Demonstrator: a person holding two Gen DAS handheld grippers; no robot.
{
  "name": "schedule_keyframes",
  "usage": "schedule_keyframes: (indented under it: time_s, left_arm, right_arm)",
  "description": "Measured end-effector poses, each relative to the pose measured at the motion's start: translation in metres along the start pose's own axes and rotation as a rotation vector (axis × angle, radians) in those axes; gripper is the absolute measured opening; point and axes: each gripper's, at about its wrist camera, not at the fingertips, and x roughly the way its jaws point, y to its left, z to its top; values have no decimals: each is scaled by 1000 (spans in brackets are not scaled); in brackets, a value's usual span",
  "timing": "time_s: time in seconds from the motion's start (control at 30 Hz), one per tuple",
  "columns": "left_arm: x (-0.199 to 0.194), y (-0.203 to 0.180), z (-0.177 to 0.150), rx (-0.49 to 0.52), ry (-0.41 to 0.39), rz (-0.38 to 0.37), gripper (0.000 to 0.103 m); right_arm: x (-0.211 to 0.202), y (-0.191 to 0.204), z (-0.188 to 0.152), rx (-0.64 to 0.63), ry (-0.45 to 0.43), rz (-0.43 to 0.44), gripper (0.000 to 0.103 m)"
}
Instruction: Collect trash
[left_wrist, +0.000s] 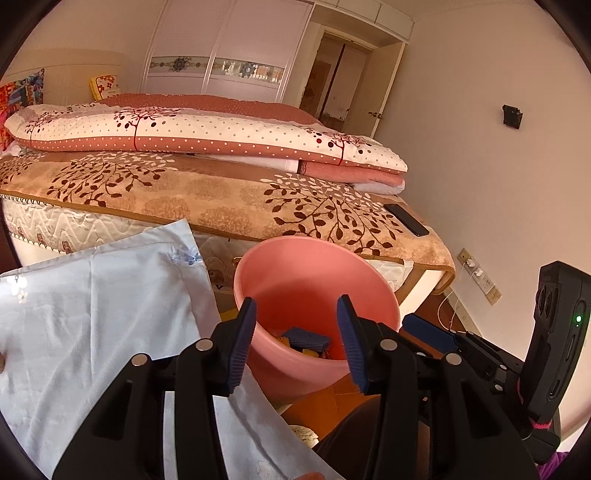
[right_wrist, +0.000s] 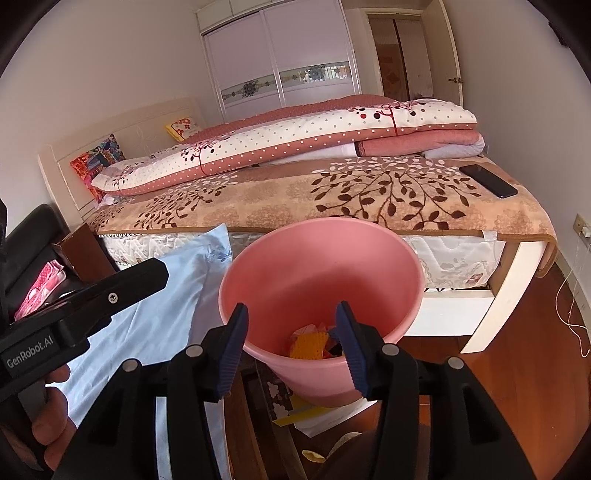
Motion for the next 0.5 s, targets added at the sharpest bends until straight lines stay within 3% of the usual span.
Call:
schedule_keyframes:
  time_s: [0.03, 0.1, 0.3, 0.5]
  left_arm:
    - [-3, 0, -1, 1, -7, 5, 65]
    - [-10, -1, -4, 2, -35, 33, 70]
    - [-22, -7, -9, 25, -67, 98, 70]
    - [-28, 0, -12, 3, -73, 228, 70]
  right_arm:
    - [-2, 1, -1, -2, -2, 0, 50]
    - [-5, 3, -2, -4, -9, -4, 53]
    - [-14, 9, -3, -14, -27, -15, 54]
    - [-23, 10, -5, 0, -56, -47, 56]
